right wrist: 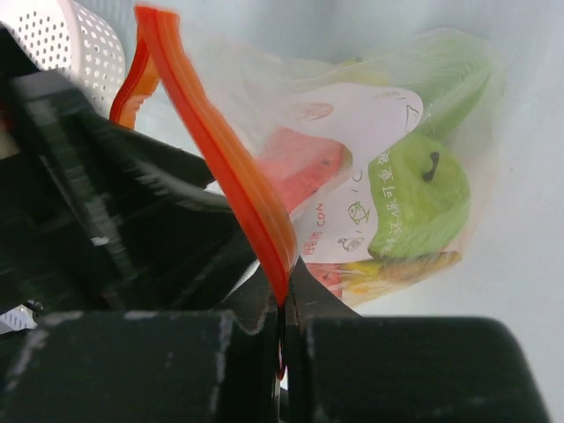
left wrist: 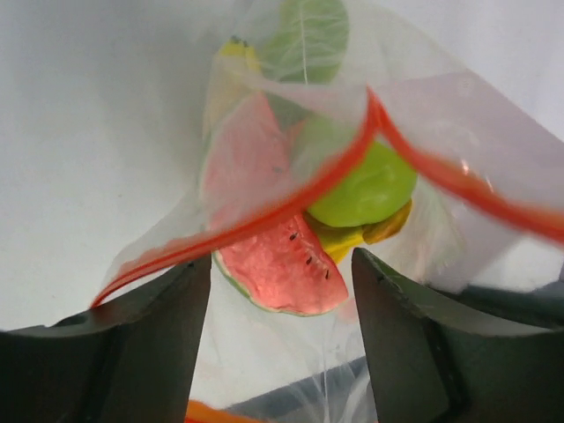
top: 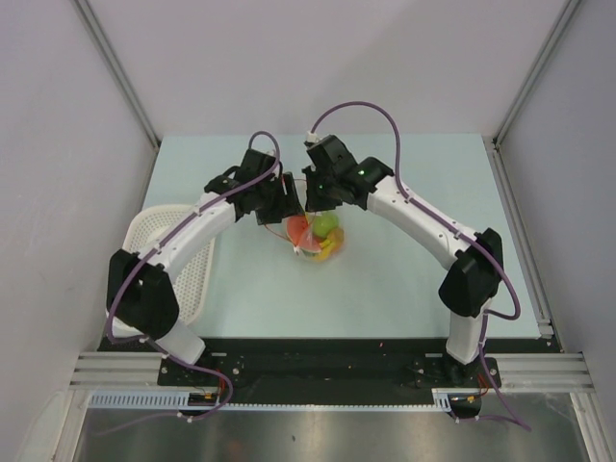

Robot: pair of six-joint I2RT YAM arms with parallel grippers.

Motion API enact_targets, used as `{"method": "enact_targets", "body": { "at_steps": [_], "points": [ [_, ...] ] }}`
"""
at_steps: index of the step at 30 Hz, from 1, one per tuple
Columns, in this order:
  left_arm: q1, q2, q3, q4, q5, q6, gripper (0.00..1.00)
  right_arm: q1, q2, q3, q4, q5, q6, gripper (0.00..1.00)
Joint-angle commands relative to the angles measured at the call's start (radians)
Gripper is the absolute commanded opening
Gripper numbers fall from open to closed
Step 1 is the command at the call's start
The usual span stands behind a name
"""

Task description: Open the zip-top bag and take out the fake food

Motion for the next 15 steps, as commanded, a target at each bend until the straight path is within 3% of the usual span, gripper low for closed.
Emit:
{"method": "enact_targets", "body": {
  "at_steps": [1, 5, 10, 15],
  "points": [
    [-0.027, 0.047, -0.004, -0.021, -0.041, -0.094, 0.73, 0.015, 0.001, 0.031, 0.015, 0.02, 0.028, 0.0],
    [-0.036, 0.068, -0.032, 0.009, -0.064, -0.111, 0.74, 0.012, -0.022, -0.001, 0.027, 0.021, 0.042, 0.0],
    [-0.036, 0.078, -0.062, 0.028, -0.089, -0.117, 0.66, 0.003, -0.032, -0.04, 0.047, -0.006, 0.075, 0.0],
    [-0.038, 0.084, -0.084, 0.008, -0.136, -0.091, 0.73, 0.0, -0.04, -0.07, 0.061, -0.032, 0.083, 0.0]
  ]
}}
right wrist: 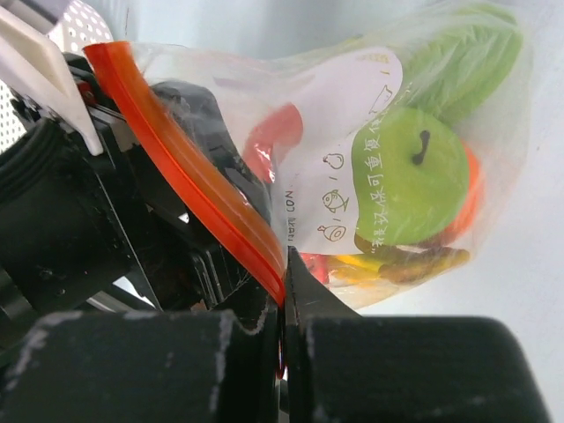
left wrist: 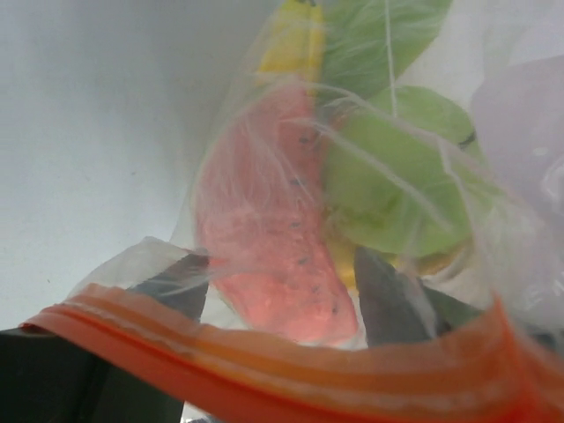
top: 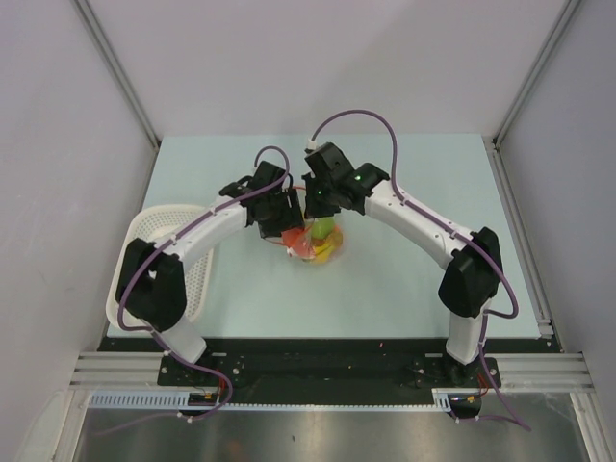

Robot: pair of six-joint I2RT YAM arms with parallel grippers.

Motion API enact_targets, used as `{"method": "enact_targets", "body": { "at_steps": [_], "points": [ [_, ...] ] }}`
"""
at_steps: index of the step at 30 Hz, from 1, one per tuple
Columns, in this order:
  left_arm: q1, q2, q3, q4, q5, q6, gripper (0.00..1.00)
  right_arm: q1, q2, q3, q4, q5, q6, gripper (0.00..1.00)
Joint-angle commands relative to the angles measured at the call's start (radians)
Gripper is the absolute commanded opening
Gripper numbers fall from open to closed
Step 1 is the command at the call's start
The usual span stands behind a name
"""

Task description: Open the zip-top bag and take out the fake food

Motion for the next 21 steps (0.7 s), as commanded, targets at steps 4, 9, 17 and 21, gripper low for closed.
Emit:
{"method": "enact_targets", "body": {
  "at_steps": [4, 9, 17, 21],
  "points": [
    [-0.001, 0.01, -0.053, 0.02, -0.064, 0.014, 0.77, -0.006, -0.048, -0.035, 0.045, -0.03, 0.03, 0.0],
    [-0.002, 0.02, -0.085, 0.036, -0.08, 0.015, 0.77, -0.006, -0.048, -0.056, 0.057, -0.041, 0.044, 0.0],
    [-0.002, 0.048, -0.142, 0.171, -0.042, 0.024, 0.86, -0.005, -0.049, -0.072, 0.06, -0.053, 0.044, 0.0],
    [-0.002, 0.031, -0.175, 0.262, -0.041, 0.021, 0.83, -0.005, -0.051, -0.073, 0.056, -0.061, 0.047, 0.0]
  ]
}}
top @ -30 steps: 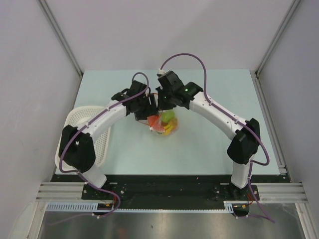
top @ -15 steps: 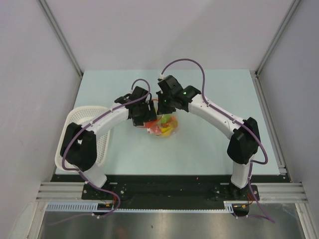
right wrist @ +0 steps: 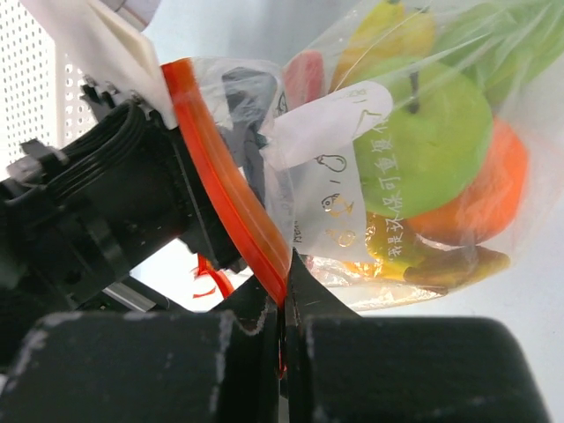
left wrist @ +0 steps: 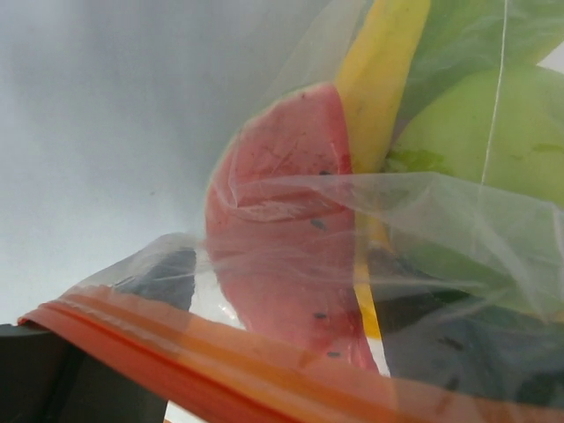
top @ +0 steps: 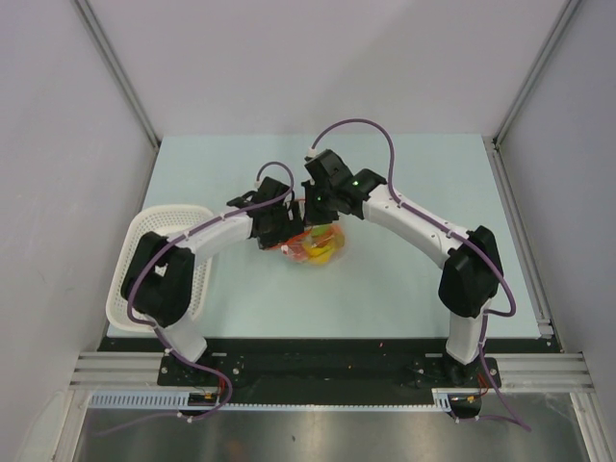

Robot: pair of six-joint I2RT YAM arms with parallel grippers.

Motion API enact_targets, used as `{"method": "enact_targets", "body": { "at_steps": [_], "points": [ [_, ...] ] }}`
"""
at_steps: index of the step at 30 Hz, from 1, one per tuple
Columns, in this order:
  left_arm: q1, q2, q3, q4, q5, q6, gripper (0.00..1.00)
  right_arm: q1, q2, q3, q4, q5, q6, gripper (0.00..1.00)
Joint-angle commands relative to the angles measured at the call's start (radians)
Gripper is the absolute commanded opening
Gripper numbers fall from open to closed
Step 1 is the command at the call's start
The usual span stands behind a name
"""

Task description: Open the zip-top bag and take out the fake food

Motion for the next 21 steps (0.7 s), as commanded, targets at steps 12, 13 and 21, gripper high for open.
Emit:
{"method": "enact_targets", "body": {
  "at_steps": [12, 13, 21],
  "points": [
    [-0.002, -0.085, -0.031, 0.134, 0.035, 0.084, 0.37, -0.008, -0.079, -0.03, 0.0, 0.024, -0.031, 0.0],
    [-0.004, -0.1, -0.033, 0.129, 0.04, 0.097, 0.36, -0.008, -0.08, -0.04, 0.002, 0.029, -0.035, 0.0],
    [-0.004, -0.215, -0.033, 0.112, 0.132, 0.186, 0.09, -0.019, -0.123, -0.101, 0.022, 0.082, -0.078, 0.0]
  ]
}}
